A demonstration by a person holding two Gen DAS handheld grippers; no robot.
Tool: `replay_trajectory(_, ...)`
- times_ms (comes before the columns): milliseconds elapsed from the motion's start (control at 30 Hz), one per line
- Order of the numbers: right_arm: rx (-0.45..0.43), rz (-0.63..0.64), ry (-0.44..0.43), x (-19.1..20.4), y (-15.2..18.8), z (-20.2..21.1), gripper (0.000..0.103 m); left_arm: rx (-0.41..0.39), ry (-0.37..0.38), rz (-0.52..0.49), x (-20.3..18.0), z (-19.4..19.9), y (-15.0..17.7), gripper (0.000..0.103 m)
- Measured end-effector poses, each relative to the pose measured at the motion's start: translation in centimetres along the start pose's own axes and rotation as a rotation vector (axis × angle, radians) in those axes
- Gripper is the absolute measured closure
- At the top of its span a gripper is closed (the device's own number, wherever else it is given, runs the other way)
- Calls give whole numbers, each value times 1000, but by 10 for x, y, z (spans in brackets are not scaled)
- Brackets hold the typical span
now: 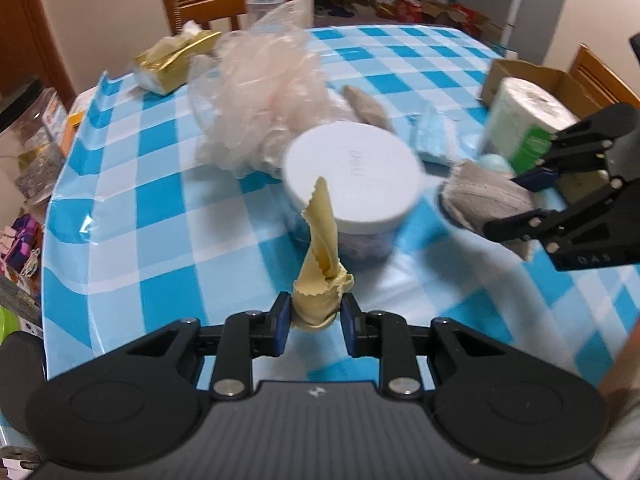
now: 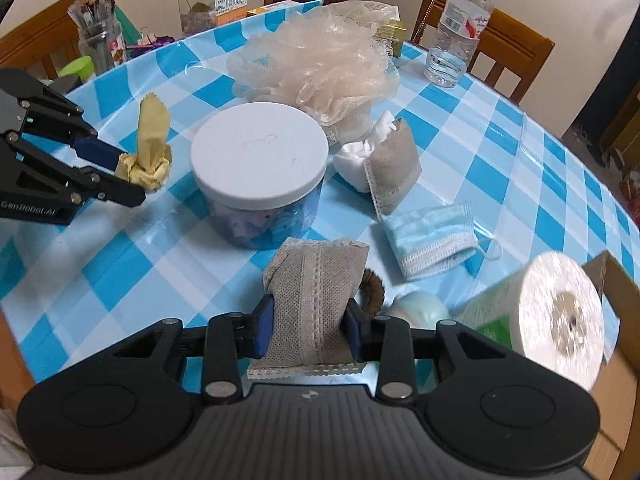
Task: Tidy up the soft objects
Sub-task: 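Carry the pouch into the box and open the right tool while the left carries the cloth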
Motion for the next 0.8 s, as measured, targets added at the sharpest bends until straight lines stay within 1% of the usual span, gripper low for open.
replay_trajectory(233,-5,-55,-12,4,20,32,62,18,75,-107,-35,26,1,78)
replay_trajectory(367,-16,-90,3,2,34,51,62,9,129,-162,-56,40,-1,78)
replay_trajectory(433,-25,-105,6,-1,41,61,62,1,145,-184,-67,47,-3,78)
replay_trajectory(667,-62,-137,7,-30,67,88,62,-13,168,-212,-111,61,-18,78)
replay_trajectory(800,-85,-158,17,-59,87,108,62,-23,176,-215,-143,64,-30,78)
Point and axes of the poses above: each gripper's, at about its wrist camera, not at the fingertips, and z roughly against the way its jaws point, x to its left, y to its underside, the point moved 3 cm from there along -z, roughly the way its jaws point, and after that the axes turned 3 degrees about x, right-handed, at the moved point
